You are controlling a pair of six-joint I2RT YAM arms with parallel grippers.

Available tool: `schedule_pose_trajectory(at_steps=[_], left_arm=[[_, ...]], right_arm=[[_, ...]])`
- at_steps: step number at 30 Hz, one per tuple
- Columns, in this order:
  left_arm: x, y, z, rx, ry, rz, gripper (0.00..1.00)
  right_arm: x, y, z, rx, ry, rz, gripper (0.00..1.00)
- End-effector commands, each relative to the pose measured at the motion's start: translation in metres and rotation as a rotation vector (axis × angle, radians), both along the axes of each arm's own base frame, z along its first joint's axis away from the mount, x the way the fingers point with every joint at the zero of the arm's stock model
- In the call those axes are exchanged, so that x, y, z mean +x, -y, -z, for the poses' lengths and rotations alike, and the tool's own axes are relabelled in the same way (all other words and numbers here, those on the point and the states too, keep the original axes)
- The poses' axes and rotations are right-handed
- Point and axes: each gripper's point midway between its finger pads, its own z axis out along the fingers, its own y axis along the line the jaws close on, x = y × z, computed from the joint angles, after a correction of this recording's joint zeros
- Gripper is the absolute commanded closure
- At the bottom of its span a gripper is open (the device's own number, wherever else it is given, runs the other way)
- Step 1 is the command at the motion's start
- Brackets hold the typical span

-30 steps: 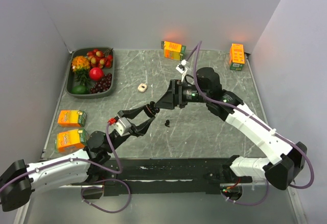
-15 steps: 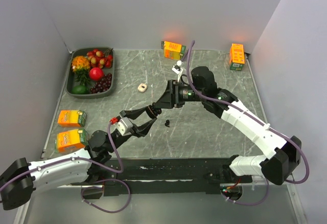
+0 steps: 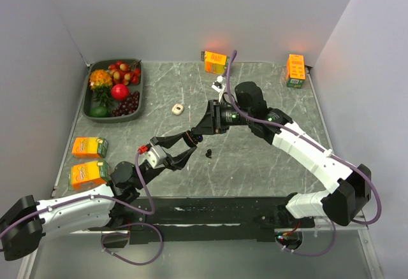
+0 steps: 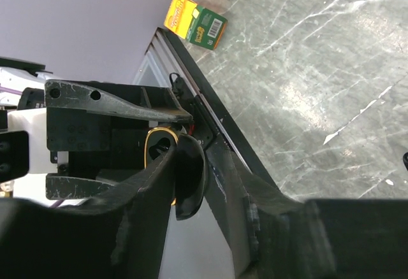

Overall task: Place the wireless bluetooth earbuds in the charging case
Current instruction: Adjust the charging case.

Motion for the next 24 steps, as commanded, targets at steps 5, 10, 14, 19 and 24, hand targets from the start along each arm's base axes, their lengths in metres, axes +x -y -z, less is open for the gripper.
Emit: schedule_pose_trajectory(at_steps=[5, 10, 14, 19, 24], left_arm=[[-0.009, -0.001, -0.04, -0.117, 0.04, 0.039, 0.99], [-0.011, -0.004, -0.038, -0.12, 0.015, 0.043, 0.76], [-0.012, -0.004, -0.032, -0.095, -0.021, 0.049, 0.04], [-0.021, -0.004, -0.025, -0.097, -0.125, 0.102, 0.04], [-0.031, -0.004, -0.028, -0.107, -0.227, 0.159, 0.04]], right_arm=[[-0.005, 0.001, -0.021, 0.036, 0.08, -0.038, 0.89], [-0.013, 0.007, -0.035, 0.045, 0.164, -0.078, 1.0], [-0.021, 0.014, -0.051, 0.03, 0.238, -0.121, 1.0], [-0.024, 0.029, -0.07, -0.045, 0.415, -0.17, 1.0], [-0.026, 0.042, -0.058, -0.202, 0.642, -0.191, 1.0]])
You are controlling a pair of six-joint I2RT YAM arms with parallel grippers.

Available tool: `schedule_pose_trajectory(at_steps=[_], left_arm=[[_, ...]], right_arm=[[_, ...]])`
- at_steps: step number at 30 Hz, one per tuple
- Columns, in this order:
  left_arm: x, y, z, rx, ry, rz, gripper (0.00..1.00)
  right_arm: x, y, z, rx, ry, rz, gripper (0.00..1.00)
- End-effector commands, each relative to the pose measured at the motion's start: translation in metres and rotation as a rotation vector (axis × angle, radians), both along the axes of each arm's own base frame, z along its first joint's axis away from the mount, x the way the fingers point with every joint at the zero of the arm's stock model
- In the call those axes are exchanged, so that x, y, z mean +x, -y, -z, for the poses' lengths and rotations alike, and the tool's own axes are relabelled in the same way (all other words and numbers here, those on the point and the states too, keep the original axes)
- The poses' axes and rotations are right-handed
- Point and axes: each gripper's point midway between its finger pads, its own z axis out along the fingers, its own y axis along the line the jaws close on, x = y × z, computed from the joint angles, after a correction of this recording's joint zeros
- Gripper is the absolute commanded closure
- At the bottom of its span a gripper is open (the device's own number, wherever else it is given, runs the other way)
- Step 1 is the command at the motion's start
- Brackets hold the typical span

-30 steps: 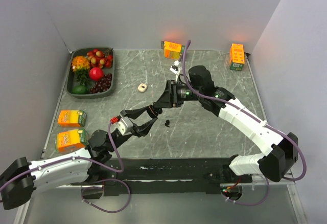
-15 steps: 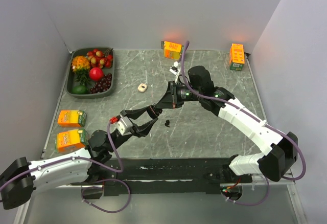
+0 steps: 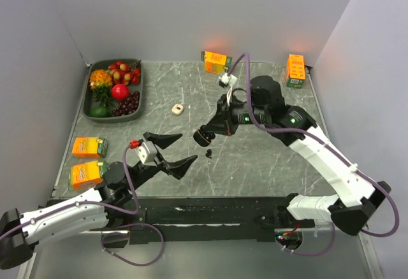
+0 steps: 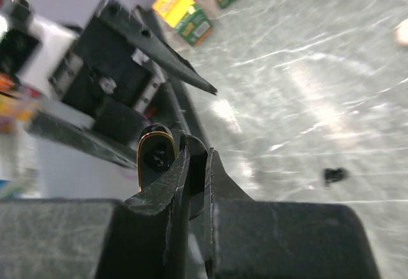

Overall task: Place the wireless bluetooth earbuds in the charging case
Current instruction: Adjust the charging case.

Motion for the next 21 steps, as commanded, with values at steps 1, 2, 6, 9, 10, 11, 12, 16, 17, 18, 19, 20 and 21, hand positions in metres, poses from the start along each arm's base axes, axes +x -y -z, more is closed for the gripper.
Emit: schedule_pose_trajectory(at_steps=[1, 2, 6, 9, 10, 11, 12, 16, 17, 18, 19, 20, 21], left_arm=[[-0.016, 0.0, -0.034, -0.074, -0.085, 0.092, 0.04], [-0.017, 0.0, -0.037, -0.087, -0.116, 0.103, 0.04], [-0.031, 0.012, -0.045, -0.015, -0.146, 0.212, 0.04], [-0.039, 0.023, -0.047, 0.038, -0.155, 0.295, 0.04], [-0.045, 0.025, -0.05, 0.043, -0.157, 0.36, 0.04], [-0.048, 0.026, -0.05, 0.046, -0.162, 0.395, 0.04], [-0.046, 0.031, -0.045, 0.058, -0.187, 0.416, 0.04], [-0.043, 0.041, -0.029, 0.113, -0.221, 0.47, 0.04], [-0.043, 0.042, -0.028, 0.116, -0.211, 0.477, 0.04], [-0.04, 0.044, -0.024, 0.12, -0.213, 0.472, 0.04], [-0.039, 0.045, -0.019, 0.13, -0.202, 0.464, 0.04], [-0.036, 0.045, -0.021, 0.123, -0.176, 0.451, 0.02], [-0.032, 0.045, -0.017, 0.128, -0.17, 0.437, 0.01]], right_arm=[[-0.01, 0.02, -0.004, -0.122, 0.318, -0.034, 1.0], [-0.015, 0.02, 0.004, -0.146, 0.345, -0.051, 1.0], [-0.014, 0.032, 0.004, -0.185, 0.437, -0.045, 1.0], [-0.014, 0.037, 0.003, -0.189, 0.47, -0.024, 1.0], [-0.011, 0.04, 0.0, -0.188, 0.486, -0.003, 1.0], [-0.012, 0.04, 0.002, -0.188, 0.489, -0.004, 1.0], [-0.012, 0.04, 0.002, -0.188, 0.498, -0.008, 1.0], [-0.021, 0.036, 0.003, -0.172, 0.529, -0.035, 1.0], [-0.022, 0.034, 0.004, -0.167, 0.538, -0.043, 1.0], [-0.023, 0.033, 0.005, -0.169, 0.545, -0.05, 1.0], [-0.027, 0.031, 0.005, -0.163, 0.552, -0.063, 1.0], [-0.027, 0.03, 0.007, -0.172, 0.551, -0.07, 1.0], [-0.029, 0.029, 0.008, -0.174, 0.553, -0.081, 1.0]])
